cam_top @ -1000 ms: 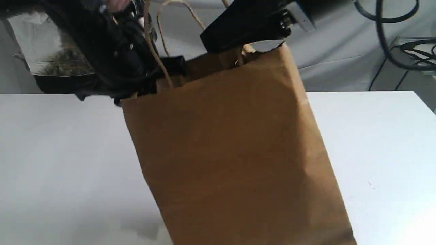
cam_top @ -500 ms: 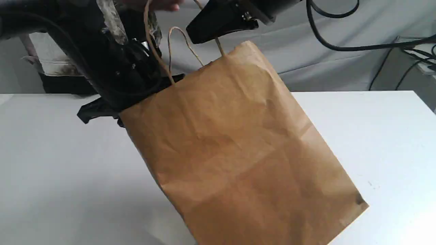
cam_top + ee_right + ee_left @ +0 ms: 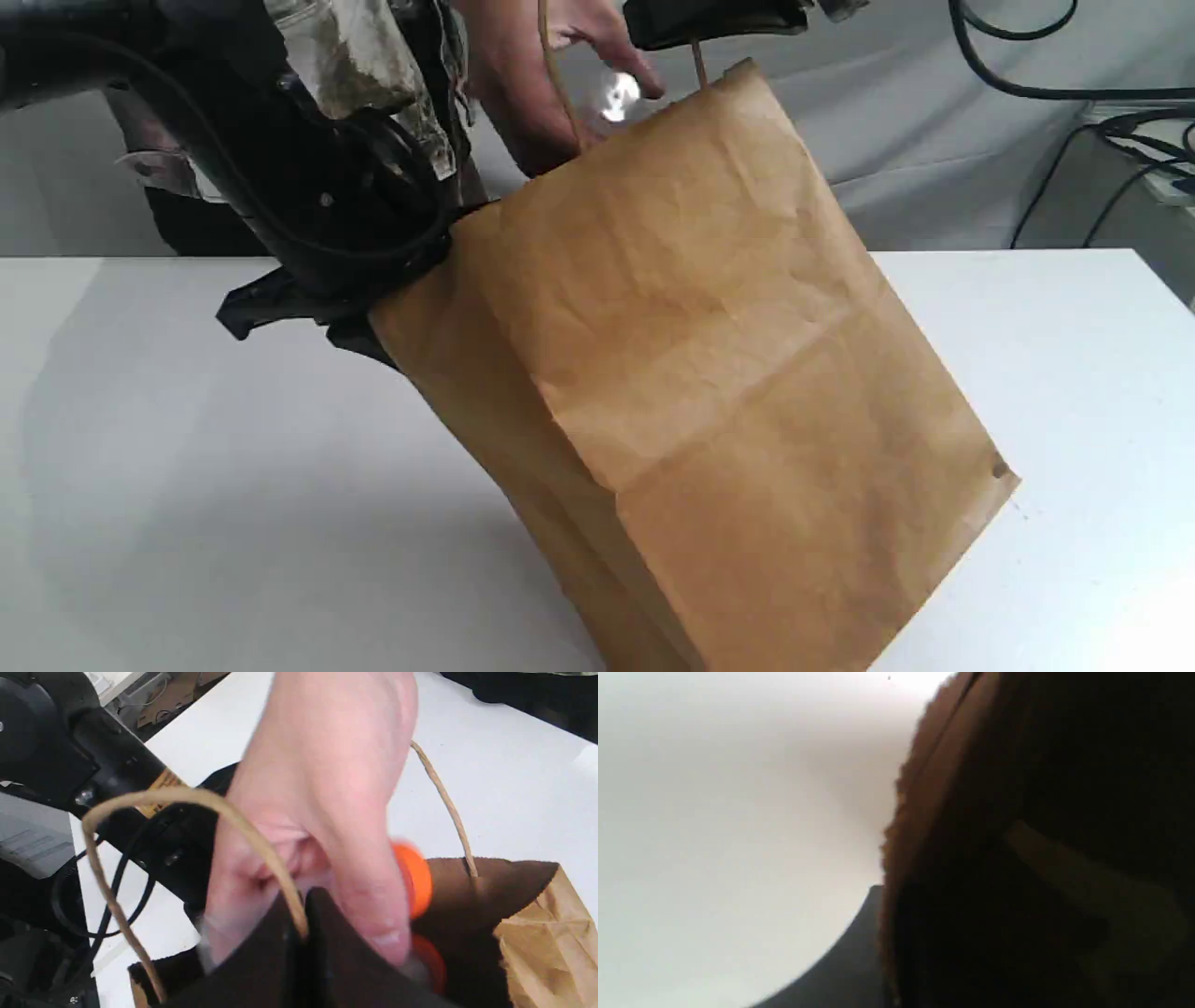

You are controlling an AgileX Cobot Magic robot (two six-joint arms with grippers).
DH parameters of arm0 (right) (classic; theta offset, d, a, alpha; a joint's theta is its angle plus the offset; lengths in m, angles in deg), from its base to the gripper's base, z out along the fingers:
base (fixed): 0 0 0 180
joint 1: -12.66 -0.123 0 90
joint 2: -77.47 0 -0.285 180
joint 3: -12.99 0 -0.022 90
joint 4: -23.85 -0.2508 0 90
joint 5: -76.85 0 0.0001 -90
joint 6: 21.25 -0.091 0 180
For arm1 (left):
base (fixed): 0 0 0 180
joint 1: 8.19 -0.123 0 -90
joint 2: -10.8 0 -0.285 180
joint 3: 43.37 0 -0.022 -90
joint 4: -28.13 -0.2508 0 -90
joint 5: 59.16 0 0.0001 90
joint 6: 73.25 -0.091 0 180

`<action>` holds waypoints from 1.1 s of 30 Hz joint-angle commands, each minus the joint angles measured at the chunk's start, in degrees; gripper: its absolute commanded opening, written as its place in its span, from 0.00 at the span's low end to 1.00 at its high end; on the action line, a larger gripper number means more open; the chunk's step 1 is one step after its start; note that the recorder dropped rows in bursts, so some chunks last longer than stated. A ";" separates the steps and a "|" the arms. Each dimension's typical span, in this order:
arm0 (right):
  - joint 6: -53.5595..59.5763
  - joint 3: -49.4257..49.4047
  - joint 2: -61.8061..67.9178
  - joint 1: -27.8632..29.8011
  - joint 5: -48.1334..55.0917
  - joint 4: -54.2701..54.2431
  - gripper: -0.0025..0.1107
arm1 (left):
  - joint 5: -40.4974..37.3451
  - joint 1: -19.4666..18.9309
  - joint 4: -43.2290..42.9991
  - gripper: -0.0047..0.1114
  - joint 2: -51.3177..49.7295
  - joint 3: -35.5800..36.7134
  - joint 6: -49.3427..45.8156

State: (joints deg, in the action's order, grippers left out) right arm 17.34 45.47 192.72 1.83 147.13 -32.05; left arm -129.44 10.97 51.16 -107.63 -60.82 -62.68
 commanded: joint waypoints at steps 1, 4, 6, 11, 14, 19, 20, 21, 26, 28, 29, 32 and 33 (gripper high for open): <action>0.88 0.38 -0.09 0.11 -0.31 -1.73 0.02 | 0.31 0.07 -0.07 0.04 0.59 0.49 -0.12; 1.00 0.38 0.04 0.11 -0.31 -1.73 0.02 | 0.31 0.07 -0.07 0.04 0.59 0.49 -0.24; 1.00 0.38 0.04 0.11 -0.31 -1.73 0.02 | 0.31 0.07 -0.07 0.04 0.59 0.37 -0.23; 1.00 0.38 0.04 0.11 -0.31 -1.73 0.02 | 0.31 0.07 -0.07 0.04 0.59 0.37 -0.33; 1.23 0.38 0.04 0.11 -0.31 -1.73 0.02 | 0.31 0.07 -0.49 0.04 0.59 0.37 -1.24; 1.69 0.38 0.04 0.11 -0.31 -1.73 0.02 | 0.31 -0.55 -3.64 0.04 0.70 -0.26 -1.81; 1.69 0.38 0.04 0.11 -0.31 -1.73 0.02 | 0.31 -1.07 -3.63 0.04 0.70 -1.03 -1.81; 1.69 0.38 0.04 0.11 -0.31 -1.73 0.02 | 0.31 -1.63 -3.63 0.04 0.70 -1.84 -1.81; 1.45 0.38 -0.39 0.11 -0.31 -1.73 0.02 | 0.31 -4.46 -3.63 0.04 0.70 -9.54 -1.67; 1.56 0.38 -1.20 0.11 -0.31 -1.73 0.02 | 0.31 -4.60 -4.28 0.04 0.70 -12.75 -1.67; 1.69 0.38 -1.41 0.11 -0.31 -1.60 0.02 | 0.31 -4.60 -4.58 0.04 0.70 -13.86 -1.67; 1.69 0.38 -2.52 0.11 -0.31 0.33 0.02 | 0.31 -4.60 -4.58 0.04 0.58 -16.58 -1.67; 1.69 0.38 -2.82 0.11 -0.31 1.44 0.02 | 0.31 -4.60 -4.58 0.04 0.58 -16.98 -1.67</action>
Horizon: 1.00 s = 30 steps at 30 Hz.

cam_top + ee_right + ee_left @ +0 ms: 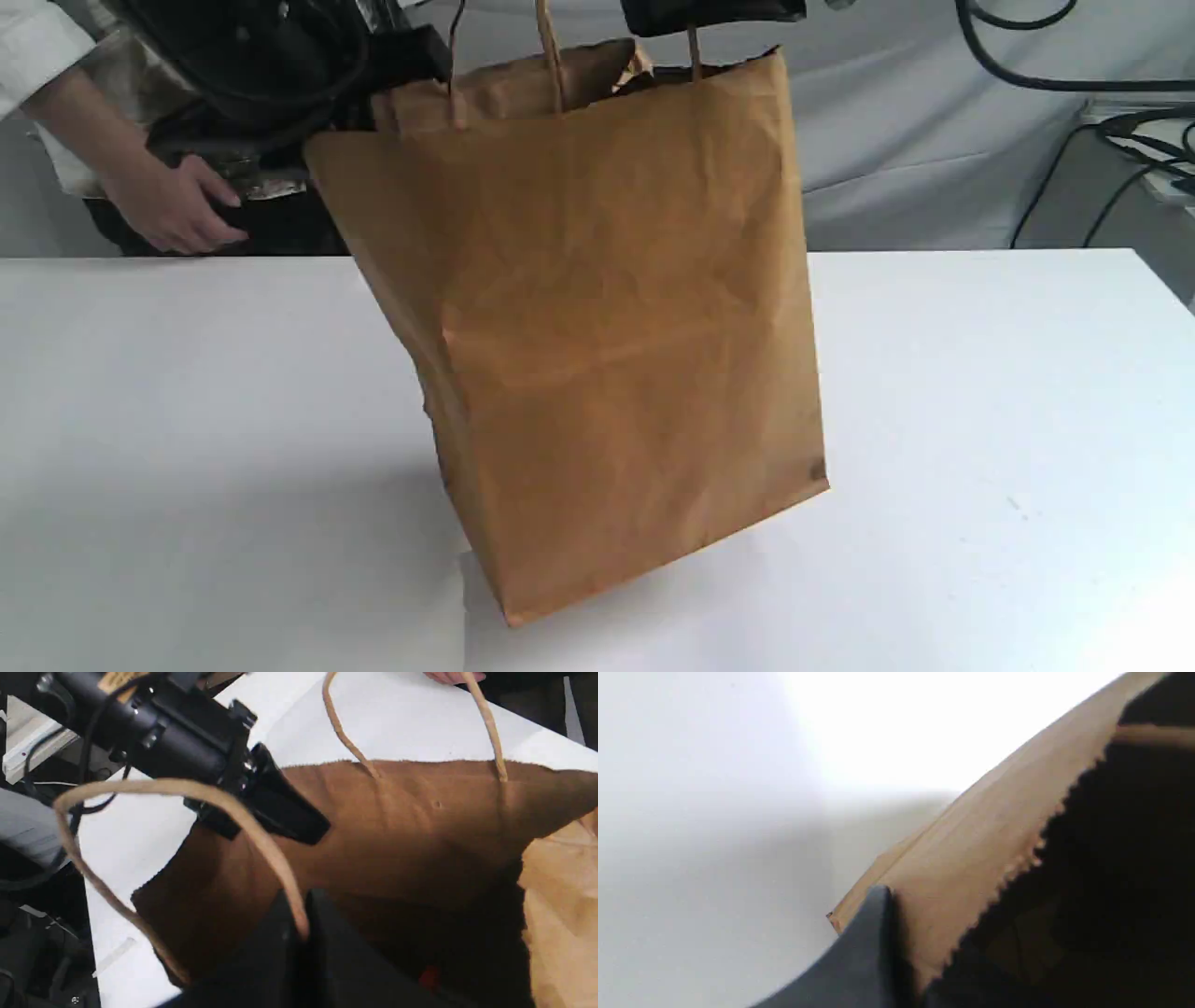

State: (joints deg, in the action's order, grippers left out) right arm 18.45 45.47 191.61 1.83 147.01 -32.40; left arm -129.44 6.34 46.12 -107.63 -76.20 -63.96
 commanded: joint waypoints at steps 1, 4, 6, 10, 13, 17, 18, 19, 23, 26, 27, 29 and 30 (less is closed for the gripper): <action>0.59 0.38 -1.90 0.11 -0.20 2.77 0.02 | 0.31 0.03 0.46 0.04 0.58 -1.90 -0.39; -1.11 0.38 -2.26 0.11 -0.20 5.44 0.02 | 0.31 0.03 0.46 0.04 0.58 -1.97 -0.39; -1.96 0.10 -2.46 0.11 -0.20 6.85 0.02 | 0.31 0.03 0.46 0.04 0.58 -1.96 -0.65; -1.32 -4.34 -4.32 0.11 -0.20 6.88 0.02 | 0.31 0.03 -0.30 0.04 0.58 -1.96 -1.67; 2.30 -10.01 -6.39 -0.01 -0.20 6.88 0.02 | 0.31 0.03 -1.40 0.04 0.58 -1.96 -1.86; 3.74 -17.18 -9.12 -0.01 -0.20 6.88 0.02 | 0.31 0.03 -1.96 0.04 0.58 -1.96 -1.86; 4.82 -18.46 -9.52 -0.01 -0.20 6.88 0.02 | 0.31 0.03 -1.96 0.04 0.58 -1.96 -1.86; 5.53 -19.92 -10.19 -0.01 -0.53 6.88 0.02 | 0.31 0.03 -2.12 0.04 0.58 -1.96 -1.86; 5.92 -23.97 -11.60 -0.01 -3.99 6.88 0.02 | 0.31 0.03 -2.21 0.04 0.46 -1.96 -1.86; 5.91 -24.25 -11.70 -0.01 -4.15 6.88 0.02 | 0.31 0.03 -2.21 0.04 0.03 -1.96 -1.86; 5.91 -24.25 -11.70 -0.01 -4.29 6.66 0.02 | 0.31 0.03 -2.08 0.04 -0.11 -1.96 -1.86; 5.50 -24.25 -11.70 -0.01 -4.83 5.83 0.02 | 0.31 0.03 -1.75 0.04 -0.33 -1.96 -1.86; 5.50 -24.25 -11.70 -0.01 -5.30 5.43 0.03 | 0.31 0.03 -1.75 0.05 -0.45 -1.96 -1.86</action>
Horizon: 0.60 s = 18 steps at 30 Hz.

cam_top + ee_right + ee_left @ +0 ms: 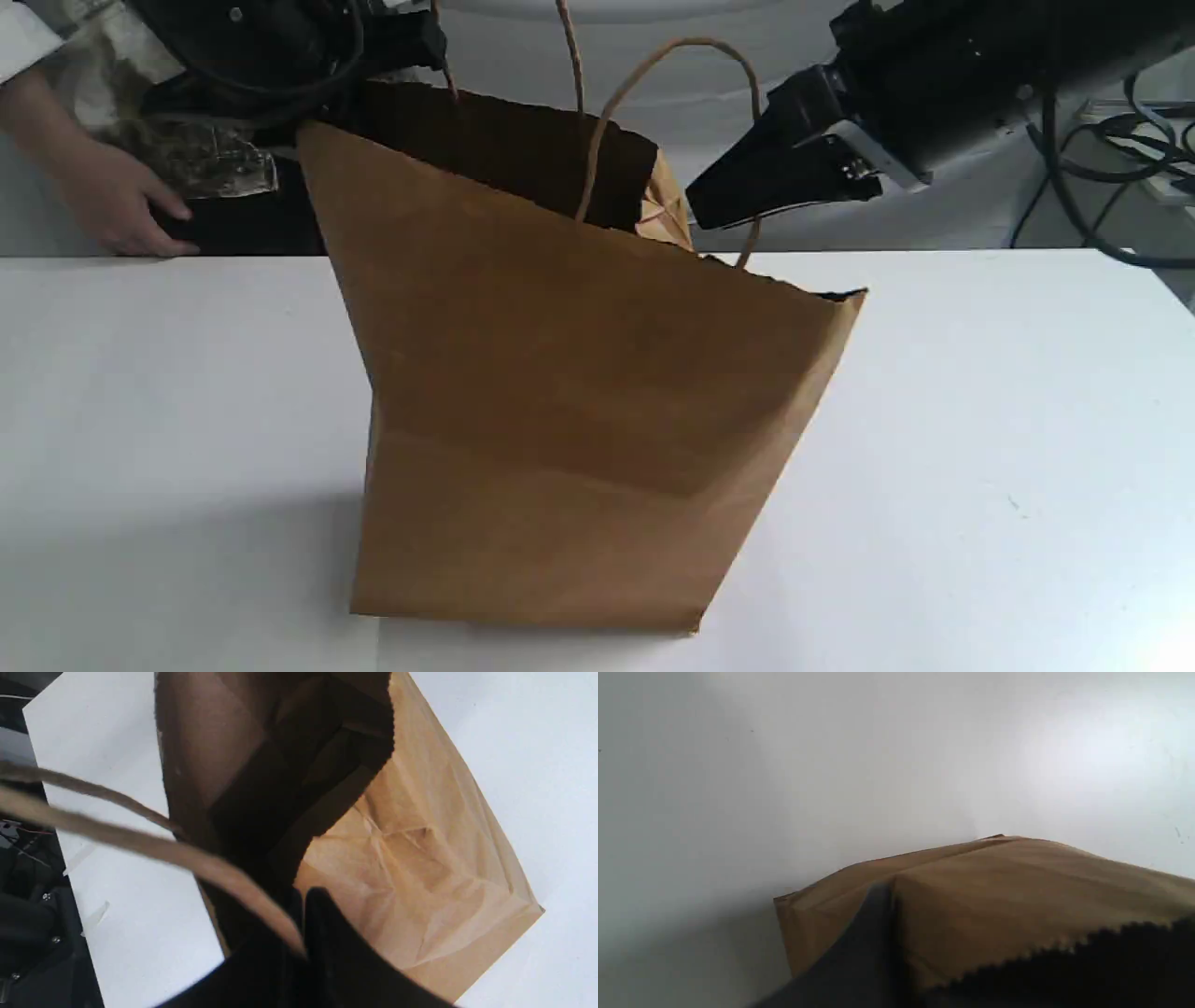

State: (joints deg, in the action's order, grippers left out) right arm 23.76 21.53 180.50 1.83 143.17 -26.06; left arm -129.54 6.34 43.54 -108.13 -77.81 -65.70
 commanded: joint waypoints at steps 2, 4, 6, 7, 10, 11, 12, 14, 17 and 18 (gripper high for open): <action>0.19 -0.31 -0.59 -0.01 -1.75 -1.86 0.09 | 0.41 0.03 0.83 0.08 0.05 -0.35 -0.12; 0.19 -0.31 -0.59 -0.01 -1.75 -1.86 0.18 | 0.41 0.03 0.72 0.14 0.05 -0.35 -0.12; 0.19 -0.31 -0.59 -0.01 -1.75 -1.86 0.25 | 0.41 0.03 0.72 0.21 0.05 -0.35 -0.12; 0.19 -0.31 -0.59 -0.01 -1.75 -1.86 0.29 | 0.41 0.03 0.72 0.26 0.05 -0.35 -0.12; 0.19 -0.31 -0.59 -0.01 -1.64 -1.86 0.39 | 0.41 0.03 0.72 0.40 0.05 -0.35 -0.12; 0.19 -0.31 -0.59 -0.01 -1.64 -1.86 0.44 | 0.41 0.03 0.83 0.46 0.05 -0.35 -0.12; 0.19 -0.31 -0.59 -0.01 -1.64 -1.86 0.47 | 0.41 0.03 1.12 0.52 0.18 -0.35 -0.12; 0.19 -0.31 -0.59 -0.01 -1.64 -1.86 0.54 | 0.41 0.03 2.62 0.59 0.33 -0.35 -0.12; 0.19 -0.31 -1.00 -0.01 -1.88 -2.11 0.58 | 0.41 0.03 4.33 0.61 0.84 -0.35 -0.12; 0.19 -0.31 -1.02 -0.01 -1.88 -2.11 0.58 | 0.41 0.14 3.94 0.61 0.99 -0.35 -0.12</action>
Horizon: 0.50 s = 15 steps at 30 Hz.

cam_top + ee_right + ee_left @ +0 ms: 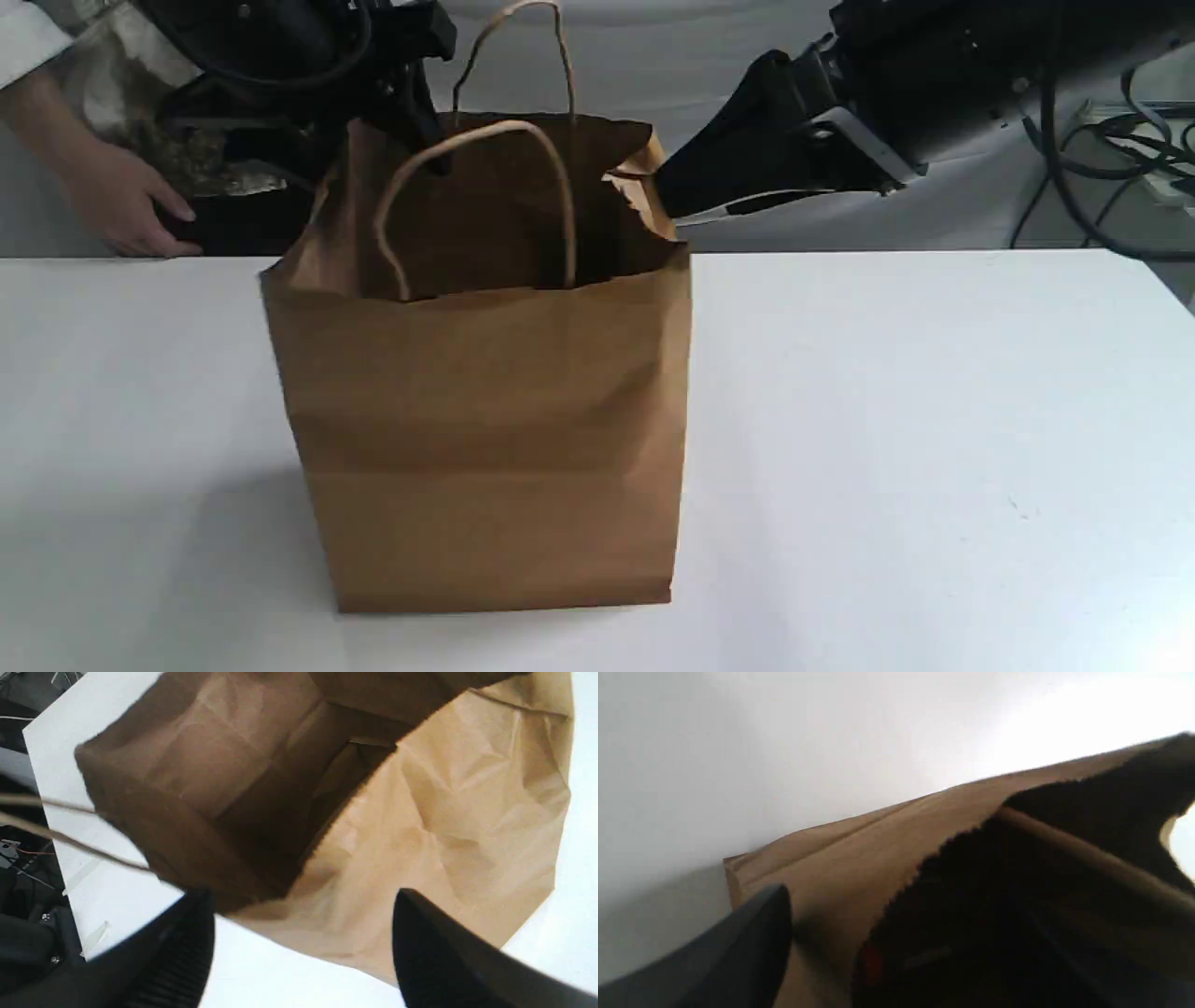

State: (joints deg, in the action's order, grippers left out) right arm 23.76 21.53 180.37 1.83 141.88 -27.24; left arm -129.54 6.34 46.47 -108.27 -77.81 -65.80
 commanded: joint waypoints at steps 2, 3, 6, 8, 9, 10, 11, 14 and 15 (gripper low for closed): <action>0.19 -0.31 -1.37 -0.01 -1.09 -0.93 0.57 | 0.41 0.14 0.25 0.61 1.48 -0.35 -0.03; 0.19 -0.31 -1.51 -0.01 -1.43 -0.93 0.57 | 0.41 0.14 0.25 0.61 1.63 -0.35 -0.03; 0.19 -0.31 -1.86 -0.01 -1.56 -0.93 0.57 | 0.41 0.14 -0.67 0.61 2.47 -0.35 -0.03; 0.06 -0.31 -2.13 -0.01 -1.56 -0.93 0.57 | 0.41 0.14 -1.88 0.61 3.24 -0.35 -0.03; -0.05 -0.31 -2.15 -0.01 -1.45 -0.93 0.57 | 0.41 0.14 -2.49 0.61 3.57 -0.35 -0.03; -0.20 -0.31 -2.25 -0.01 -1.32 -0.93 0.57 | 0.41 0.14 -2.83 0.61 4.05 -0.35 -0.03; -0.31 -0.31 -2.38 -0.01 -1.32 -0.93 0.57 | 0.41 0.14 -2.99 0.61 4.53 -0.35 -0.03; -0.31 -0.31 -2.71 -0.01 -1.20 -0.93 0.57 | 0.41 0.14 -3.09 0.61 5.72 -0.35 -0.03; -0.31 -0.31 -2.93 -0.01 -1.20 -0.93 0.57 | 0.41 0.14 -3.09 0.61 6.28 -0.35 -0.03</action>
State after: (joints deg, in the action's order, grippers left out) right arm 23.63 21.53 178.52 1.83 140.78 -27.58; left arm -129.64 6.34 43.63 -103.36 -77.81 -65.80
